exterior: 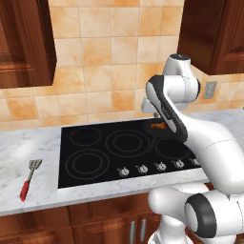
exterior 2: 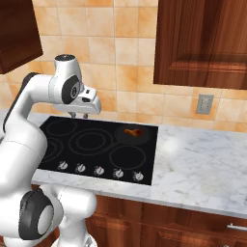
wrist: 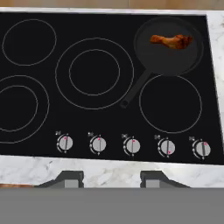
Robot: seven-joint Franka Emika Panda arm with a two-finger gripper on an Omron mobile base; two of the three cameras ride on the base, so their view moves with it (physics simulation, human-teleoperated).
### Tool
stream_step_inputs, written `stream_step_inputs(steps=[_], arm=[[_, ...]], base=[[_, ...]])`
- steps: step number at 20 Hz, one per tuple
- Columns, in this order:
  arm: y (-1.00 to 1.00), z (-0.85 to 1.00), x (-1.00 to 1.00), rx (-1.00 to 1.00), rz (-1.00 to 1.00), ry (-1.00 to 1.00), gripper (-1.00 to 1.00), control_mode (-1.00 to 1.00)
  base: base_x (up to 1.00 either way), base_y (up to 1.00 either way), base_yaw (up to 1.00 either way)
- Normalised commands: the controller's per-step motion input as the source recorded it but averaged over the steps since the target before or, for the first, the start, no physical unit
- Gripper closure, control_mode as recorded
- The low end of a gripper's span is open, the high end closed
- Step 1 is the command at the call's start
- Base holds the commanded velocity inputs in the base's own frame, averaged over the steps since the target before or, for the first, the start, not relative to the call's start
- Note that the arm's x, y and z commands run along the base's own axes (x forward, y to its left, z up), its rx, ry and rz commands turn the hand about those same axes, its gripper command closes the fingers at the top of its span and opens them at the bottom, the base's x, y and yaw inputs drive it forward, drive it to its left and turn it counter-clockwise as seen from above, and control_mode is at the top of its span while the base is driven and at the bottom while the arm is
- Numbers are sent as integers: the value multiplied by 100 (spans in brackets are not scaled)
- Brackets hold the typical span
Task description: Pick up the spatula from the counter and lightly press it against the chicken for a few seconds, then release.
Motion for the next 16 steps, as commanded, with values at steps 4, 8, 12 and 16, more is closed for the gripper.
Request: stream_step_inputs(steps=[4,8,12,16], arm=[[2,-1,-9,0,0,0,-100,-100],[28,-9,-28,0,-2,0,-100,-100],[37,-5,-40,2,-2,-1,-100,-100],[41,0,-39,5,-1,-2,-100,-100]], base=[[0,0,0],[0,0,0],[0,0,0],[0,0,0]])
